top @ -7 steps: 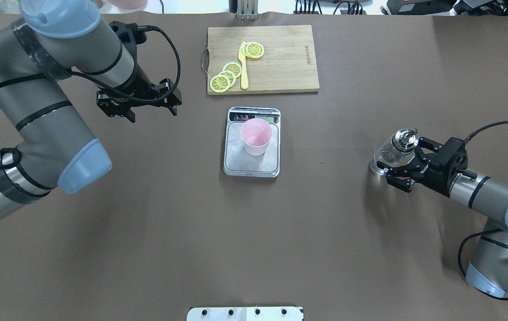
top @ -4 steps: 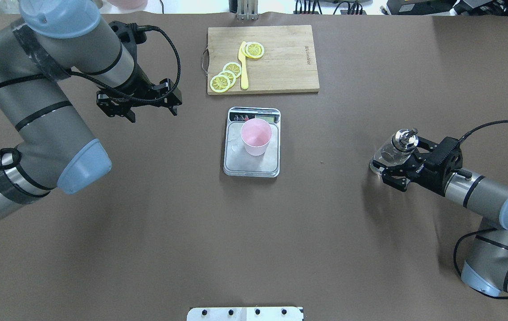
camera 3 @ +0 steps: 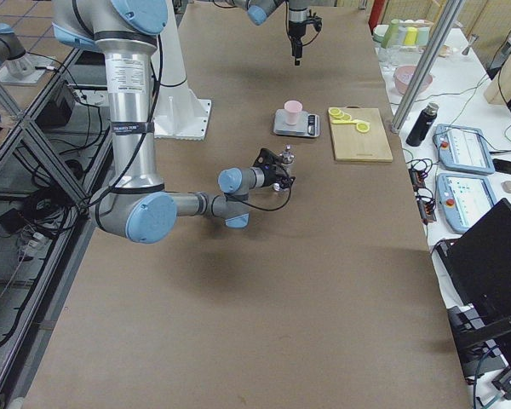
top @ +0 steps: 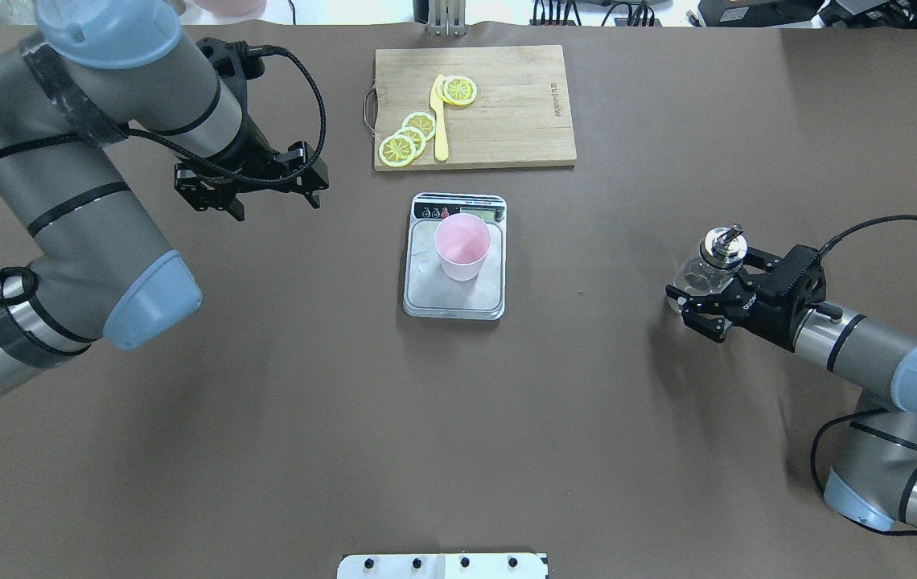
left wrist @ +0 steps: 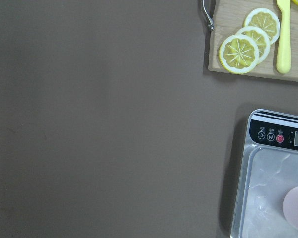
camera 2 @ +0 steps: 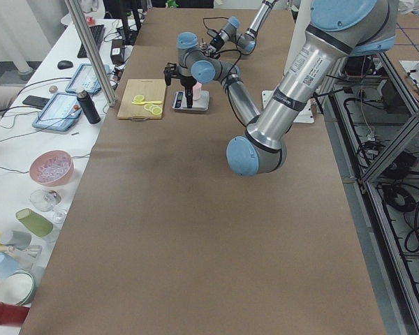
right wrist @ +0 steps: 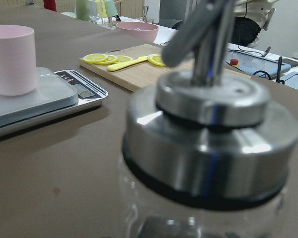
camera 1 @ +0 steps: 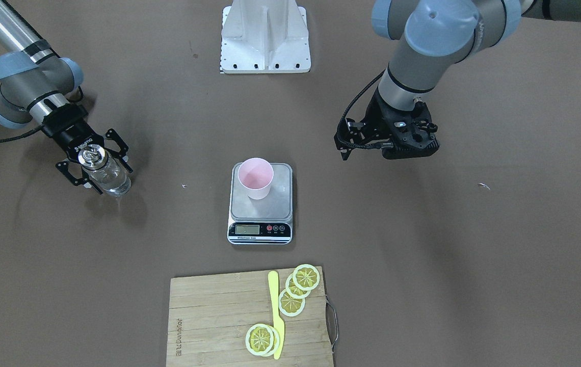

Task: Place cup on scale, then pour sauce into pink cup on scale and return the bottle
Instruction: 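Lift the bottle with the right gripper toward the scale while the left arm withdraws, then bring the bottle spout over the pink cup with the right gripper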

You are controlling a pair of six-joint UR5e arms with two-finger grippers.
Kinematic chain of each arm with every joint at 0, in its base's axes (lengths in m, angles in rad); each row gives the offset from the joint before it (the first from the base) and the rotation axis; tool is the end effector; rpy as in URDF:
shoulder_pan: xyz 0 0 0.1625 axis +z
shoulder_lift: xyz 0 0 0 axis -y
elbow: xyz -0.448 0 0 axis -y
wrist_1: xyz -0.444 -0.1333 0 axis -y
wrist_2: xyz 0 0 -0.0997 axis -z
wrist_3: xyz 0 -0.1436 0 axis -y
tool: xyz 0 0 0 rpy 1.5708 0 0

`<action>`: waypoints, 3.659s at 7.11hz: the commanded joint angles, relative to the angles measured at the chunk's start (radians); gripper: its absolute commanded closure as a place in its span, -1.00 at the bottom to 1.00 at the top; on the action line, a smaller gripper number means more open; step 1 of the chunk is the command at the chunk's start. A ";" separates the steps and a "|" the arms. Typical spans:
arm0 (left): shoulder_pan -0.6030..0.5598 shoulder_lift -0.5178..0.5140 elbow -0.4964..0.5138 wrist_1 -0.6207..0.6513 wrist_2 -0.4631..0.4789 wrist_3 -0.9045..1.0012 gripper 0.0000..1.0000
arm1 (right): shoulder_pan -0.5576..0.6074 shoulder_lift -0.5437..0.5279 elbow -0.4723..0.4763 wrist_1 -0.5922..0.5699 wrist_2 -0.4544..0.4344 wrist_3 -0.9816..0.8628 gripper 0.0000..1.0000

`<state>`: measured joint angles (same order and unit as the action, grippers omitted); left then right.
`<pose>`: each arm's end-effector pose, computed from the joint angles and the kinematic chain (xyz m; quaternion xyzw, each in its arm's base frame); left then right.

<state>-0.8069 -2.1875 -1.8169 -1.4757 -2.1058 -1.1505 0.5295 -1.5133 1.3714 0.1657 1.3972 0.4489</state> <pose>0.4445 -0.5509 0.2103 0.0076 0.4364 -0.0746 0.8966 -0.4417 -0.4417 0.5695 0.5650 -0.4388 -0.1438 0.6838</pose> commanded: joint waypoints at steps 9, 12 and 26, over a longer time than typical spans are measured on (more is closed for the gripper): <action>-0.011 0.002 -0.001 0.000 0.001 0.036 -0.92 | 0.067 -0.021 0.311 -0.422 0.072 0.001 0.82; -0.066 0.078 -0.039 0.000 -0.011 0.235 -0.95 | 0.095 0.008 0.415 -0.679 0.077 -0.079 0.85; -0.385 0.615 0.016 -0.305 -0.175 1.009 -0.96 | -0.089 0.369 0.591 -1.787 -0.305 -0.456 0.87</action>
<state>-1.1908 -1.5879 -1.8073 -1.7565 -2.2723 -0.1478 0.4519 -1.1592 1.9712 -1.5692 1.1300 0.0096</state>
